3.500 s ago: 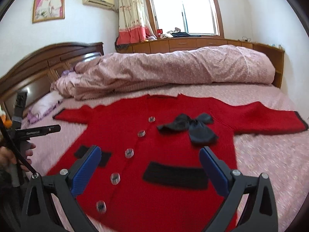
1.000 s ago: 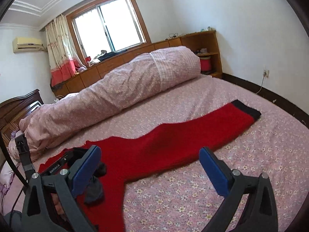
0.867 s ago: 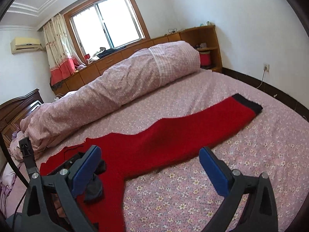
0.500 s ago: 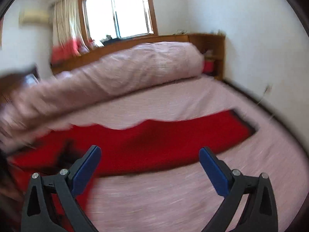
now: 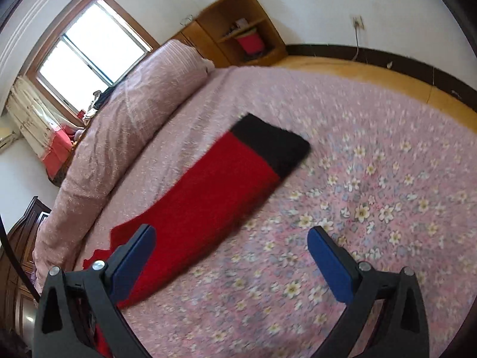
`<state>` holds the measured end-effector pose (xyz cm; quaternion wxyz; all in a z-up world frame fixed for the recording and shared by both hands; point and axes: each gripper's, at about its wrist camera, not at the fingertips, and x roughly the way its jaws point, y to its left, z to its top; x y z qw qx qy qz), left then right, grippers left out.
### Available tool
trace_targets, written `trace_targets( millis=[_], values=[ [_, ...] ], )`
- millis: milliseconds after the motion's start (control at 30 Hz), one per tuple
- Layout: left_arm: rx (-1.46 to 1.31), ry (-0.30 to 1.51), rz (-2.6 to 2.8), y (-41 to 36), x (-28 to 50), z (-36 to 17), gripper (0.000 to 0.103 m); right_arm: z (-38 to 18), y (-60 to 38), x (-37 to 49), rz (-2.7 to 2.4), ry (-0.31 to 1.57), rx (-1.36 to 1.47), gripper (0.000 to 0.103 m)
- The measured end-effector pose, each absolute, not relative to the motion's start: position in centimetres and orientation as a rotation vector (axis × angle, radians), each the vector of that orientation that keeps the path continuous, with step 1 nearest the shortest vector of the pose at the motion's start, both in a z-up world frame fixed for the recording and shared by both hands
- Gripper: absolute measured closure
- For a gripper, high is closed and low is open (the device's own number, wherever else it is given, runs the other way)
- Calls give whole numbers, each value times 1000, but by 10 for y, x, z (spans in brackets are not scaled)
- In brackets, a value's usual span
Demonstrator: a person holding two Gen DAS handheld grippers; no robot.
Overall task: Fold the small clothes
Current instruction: 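Grasp the other black cuff with the right gripper and fold it across the body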
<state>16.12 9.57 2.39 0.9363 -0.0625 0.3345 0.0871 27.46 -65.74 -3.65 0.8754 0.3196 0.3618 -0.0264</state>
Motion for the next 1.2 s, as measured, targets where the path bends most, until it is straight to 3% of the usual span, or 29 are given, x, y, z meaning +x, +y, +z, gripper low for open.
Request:
trace_targets(
  millis=[600,633,667,700,733,1000,1200],
  values=[
    [-184,766,244,134,193,-7,50,-52,-684,344,-35,621,687,3],
    [-185,763,254,136,193,-7,50,-52,-684,343,-37,618,683,7],
    [-190,761,262,138,194,-8,50,-53,-684,343,-38,612,686,25],
    [-197,762,264,139,194,-7,50,-53,-686,341,-38,607,699,71],
    [-208,762,267,142,193,-8,50,-56,-690,340,-55,608,727,89],
    [-244,724,307,152,184,2,50,-56,-682,322,-98,639,737,92],
    [-213,655,269,140,175,19,50,-13,-663,295,2,477,918,92]
  ],
)
